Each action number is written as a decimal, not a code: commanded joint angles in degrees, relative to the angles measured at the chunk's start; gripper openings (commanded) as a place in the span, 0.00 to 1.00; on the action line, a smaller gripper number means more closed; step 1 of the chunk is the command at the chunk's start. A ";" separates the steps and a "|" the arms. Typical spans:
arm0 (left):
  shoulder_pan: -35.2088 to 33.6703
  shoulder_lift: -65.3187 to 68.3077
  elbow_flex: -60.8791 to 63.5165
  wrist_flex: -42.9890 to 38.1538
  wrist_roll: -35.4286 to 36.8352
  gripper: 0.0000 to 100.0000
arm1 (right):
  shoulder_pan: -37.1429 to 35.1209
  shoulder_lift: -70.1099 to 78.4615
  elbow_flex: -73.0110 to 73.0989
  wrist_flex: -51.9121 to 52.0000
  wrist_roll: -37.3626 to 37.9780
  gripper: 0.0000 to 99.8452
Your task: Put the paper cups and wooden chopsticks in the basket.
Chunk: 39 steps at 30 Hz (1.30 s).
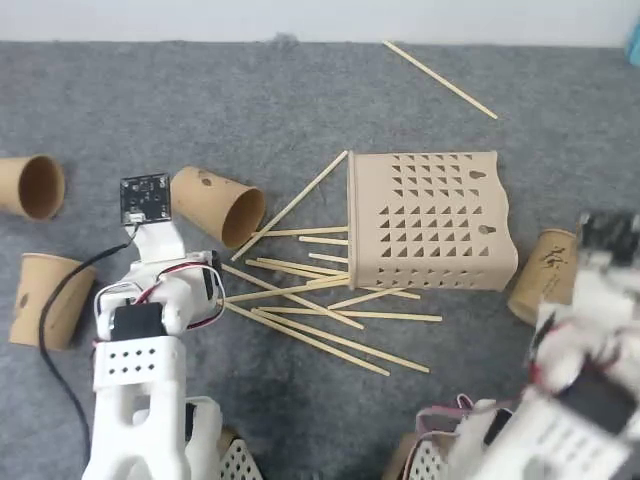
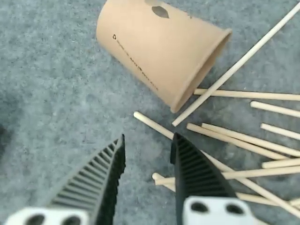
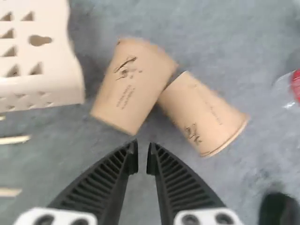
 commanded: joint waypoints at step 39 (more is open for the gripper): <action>0.09 0.35 4.88 -11.25 0.44 0.16 | -27.21 76.00 -46.07 2.42 -14.15 0.10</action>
